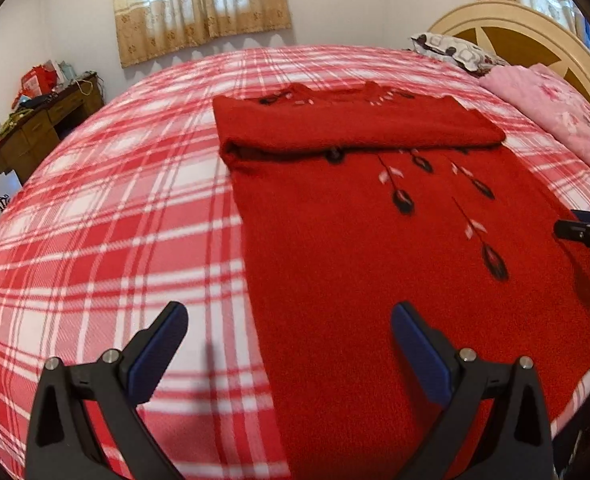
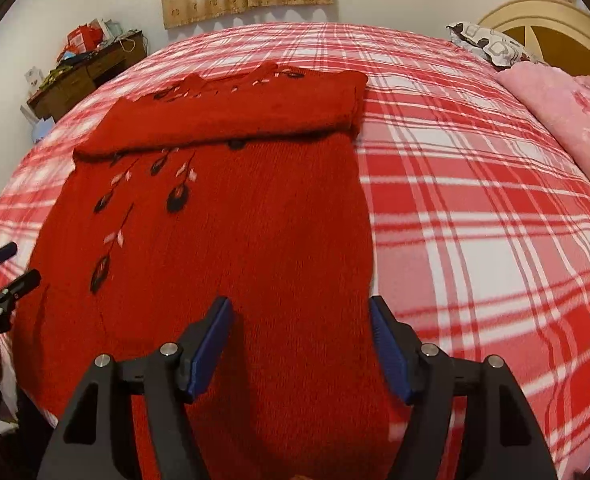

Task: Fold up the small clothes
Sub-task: 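Move the left tool to the sweater hem and close on it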

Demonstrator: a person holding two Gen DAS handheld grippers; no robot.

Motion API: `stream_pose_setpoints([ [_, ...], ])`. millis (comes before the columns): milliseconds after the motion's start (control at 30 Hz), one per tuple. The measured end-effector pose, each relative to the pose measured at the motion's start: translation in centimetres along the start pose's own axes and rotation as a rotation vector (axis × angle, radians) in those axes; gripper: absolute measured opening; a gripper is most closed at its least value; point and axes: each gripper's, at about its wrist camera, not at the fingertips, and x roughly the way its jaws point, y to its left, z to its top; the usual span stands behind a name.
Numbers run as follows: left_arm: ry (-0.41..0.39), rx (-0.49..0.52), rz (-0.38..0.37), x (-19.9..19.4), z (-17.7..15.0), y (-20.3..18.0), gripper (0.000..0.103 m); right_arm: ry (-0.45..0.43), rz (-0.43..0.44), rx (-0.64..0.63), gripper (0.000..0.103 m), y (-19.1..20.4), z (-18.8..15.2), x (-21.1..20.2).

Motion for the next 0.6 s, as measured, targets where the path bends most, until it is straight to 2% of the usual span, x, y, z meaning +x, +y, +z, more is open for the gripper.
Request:
stream_pose_setpoints([
  [333,0.052,-0.017,-0.025,-1.5,-2.5,0.4,0.101,-0.033,-0.023,-0.044,0.073,0.9,-2.9,-1.7],
  [433,0.083,-0.041,-0.055,-1.7,-3.4,0.5,0.095,-0.063,-0.022,-0.037,0.073,0.8,-3.6,-1.9],
  [500,0.107,-0.061,-0.09,-1.9,-4.0,0.6,0.087,-0.075,-0.03,-0.04,0.073,1.0,-3.8,-2.0],
  [600,0.142,-0.084,-0.112,-2.2,-4.9,0.8,0.085,-0.08,-0.042,-0.059,0.075,1.4,-3.9,-1.9],
])
